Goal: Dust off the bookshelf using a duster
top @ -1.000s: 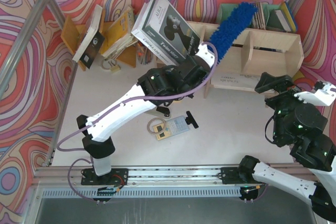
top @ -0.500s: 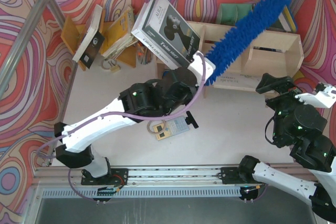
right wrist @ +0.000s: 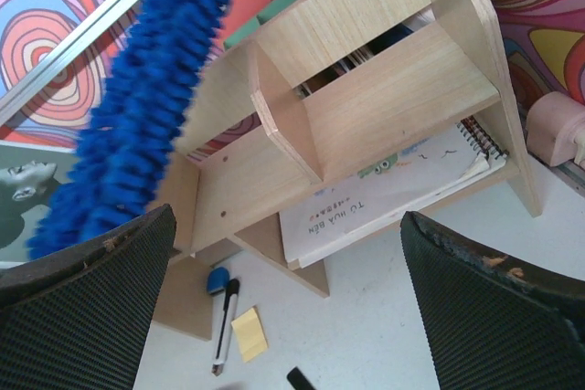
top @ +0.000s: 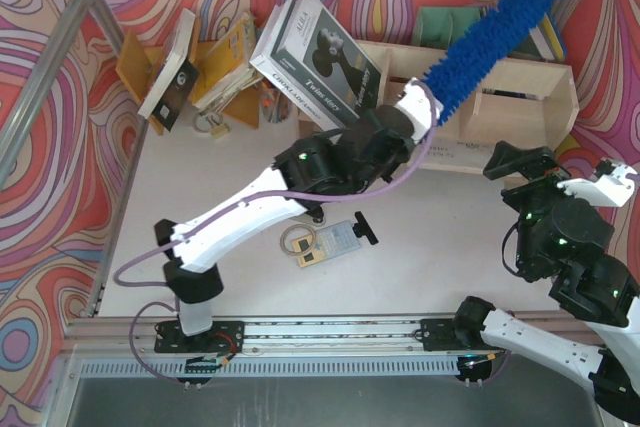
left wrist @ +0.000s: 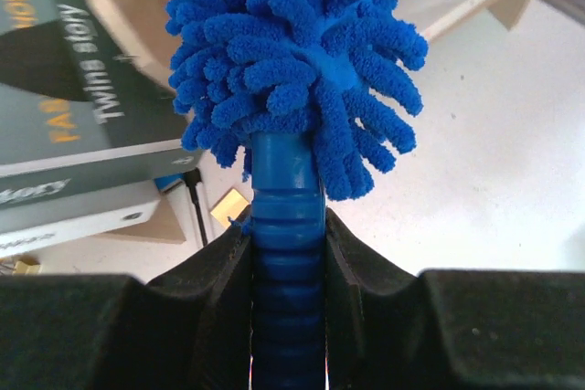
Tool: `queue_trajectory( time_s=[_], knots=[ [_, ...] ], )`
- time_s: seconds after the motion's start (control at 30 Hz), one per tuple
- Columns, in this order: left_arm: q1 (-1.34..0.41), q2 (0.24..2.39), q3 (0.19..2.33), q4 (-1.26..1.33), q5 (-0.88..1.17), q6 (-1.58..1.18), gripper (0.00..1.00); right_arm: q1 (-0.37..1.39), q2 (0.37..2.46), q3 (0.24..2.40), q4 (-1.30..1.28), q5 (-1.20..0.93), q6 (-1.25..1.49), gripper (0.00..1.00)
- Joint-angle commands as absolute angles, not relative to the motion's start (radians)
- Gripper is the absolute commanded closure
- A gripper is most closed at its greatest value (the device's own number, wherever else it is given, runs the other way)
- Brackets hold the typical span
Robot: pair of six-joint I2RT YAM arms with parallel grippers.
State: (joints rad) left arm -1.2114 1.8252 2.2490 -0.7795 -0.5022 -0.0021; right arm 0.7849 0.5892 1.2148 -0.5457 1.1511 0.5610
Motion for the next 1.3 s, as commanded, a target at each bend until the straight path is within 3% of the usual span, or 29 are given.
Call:
queue_trajectory(
  time_s=[0.0,0.17,0.4,0.63,1.0,1.27],
  knots=[
    [-1.206,1.929,2.379,-0.879,-0.413,0.016,1.00,0.783,0.587,1.194,-0.582,1.150,0.609,0.01],
    [-1.209,2.010,2.483,-0.946,-0.320,0.006,1.00,0.783,0.588,1.191,-0.601,1.153,0.630,0.01],
    [-1.271,1.990,2.457,-0.919,-0.240,0.080,1.00,0.784,0.585,1.180,-0.600,1.163,0.635,0.01],
    [-1.308,1.854,2.255,-0.792,-0.142,0.094,1.00,0.784,0.567,1.180,-0.607,1.175,0.640,0.01],
    [-1.308,1.526,1.847,-0.400,-0.364,0.036,1.00,0.784,0.533,1.161,-0.501,1.138,0.541,0.01],
    [-1.307,1.381,1.771,-0.352,-0.617,0.050,1.00,0.784,0.498,1.145,-0.486,1.150,0.525,0.01]
  ],
)
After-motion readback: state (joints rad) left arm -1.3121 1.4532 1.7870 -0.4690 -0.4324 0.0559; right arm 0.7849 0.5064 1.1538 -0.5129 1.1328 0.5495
